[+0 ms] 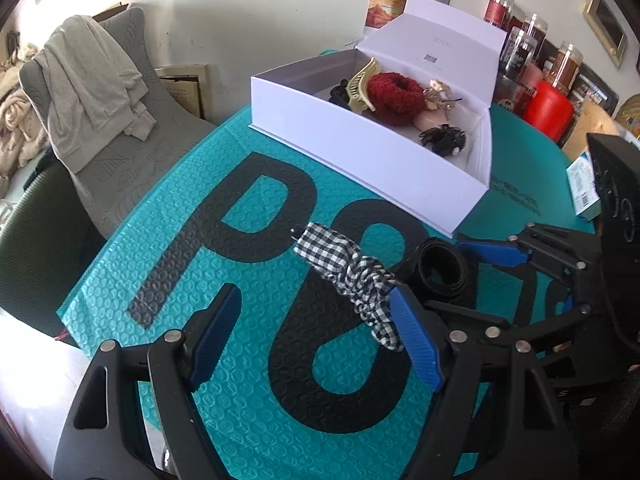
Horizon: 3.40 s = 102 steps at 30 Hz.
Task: Organize objects
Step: 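Close the left tool on the gingham scrunchie while the right tool closes on the black band, then lift the gingham scrunchie and black band and carry them toward the box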
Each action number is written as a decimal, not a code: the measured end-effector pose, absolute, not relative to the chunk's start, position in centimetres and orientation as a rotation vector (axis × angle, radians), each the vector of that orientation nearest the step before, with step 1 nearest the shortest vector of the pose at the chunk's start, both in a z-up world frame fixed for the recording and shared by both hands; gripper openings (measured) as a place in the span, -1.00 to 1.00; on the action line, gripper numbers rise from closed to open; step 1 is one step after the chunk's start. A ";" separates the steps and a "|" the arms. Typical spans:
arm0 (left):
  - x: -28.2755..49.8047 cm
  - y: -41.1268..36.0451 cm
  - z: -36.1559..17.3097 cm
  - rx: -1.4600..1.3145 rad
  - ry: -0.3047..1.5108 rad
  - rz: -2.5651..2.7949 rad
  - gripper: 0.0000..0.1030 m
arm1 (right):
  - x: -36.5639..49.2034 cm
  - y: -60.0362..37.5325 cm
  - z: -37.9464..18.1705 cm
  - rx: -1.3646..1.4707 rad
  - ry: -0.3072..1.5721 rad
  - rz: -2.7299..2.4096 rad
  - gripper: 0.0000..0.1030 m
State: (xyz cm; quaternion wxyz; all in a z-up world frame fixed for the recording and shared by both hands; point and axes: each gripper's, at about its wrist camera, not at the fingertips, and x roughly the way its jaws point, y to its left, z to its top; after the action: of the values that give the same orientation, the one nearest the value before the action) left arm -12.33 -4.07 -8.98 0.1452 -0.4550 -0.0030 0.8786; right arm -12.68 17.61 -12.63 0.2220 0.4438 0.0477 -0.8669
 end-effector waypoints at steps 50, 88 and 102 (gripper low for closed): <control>-9.4 7.5 -10.1 -1.274 0.130 2.310 -0.23 | -3.0 28.1 -11.0 1.336 0.009 -2.680 -0.19; -6.4 12.1 -10.6 -1.222 0.326 2.272 -0.21 | -1.4 29.4 -12.4 1.345 -0.064 -2.702 -0.08; -4.7 10.7 -10.3 -1.223 0.263 2.278 -0.55 | 1.0 28.9 -11.7 1.305 -0.067 -2.716 -0.19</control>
State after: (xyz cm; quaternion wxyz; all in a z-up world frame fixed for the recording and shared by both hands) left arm -4.68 10.74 -10.32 0.2681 -0.4534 0.0973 0.8445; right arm 0.99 28.92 -11.74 0.0637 0.4320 -0.0221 -0.8994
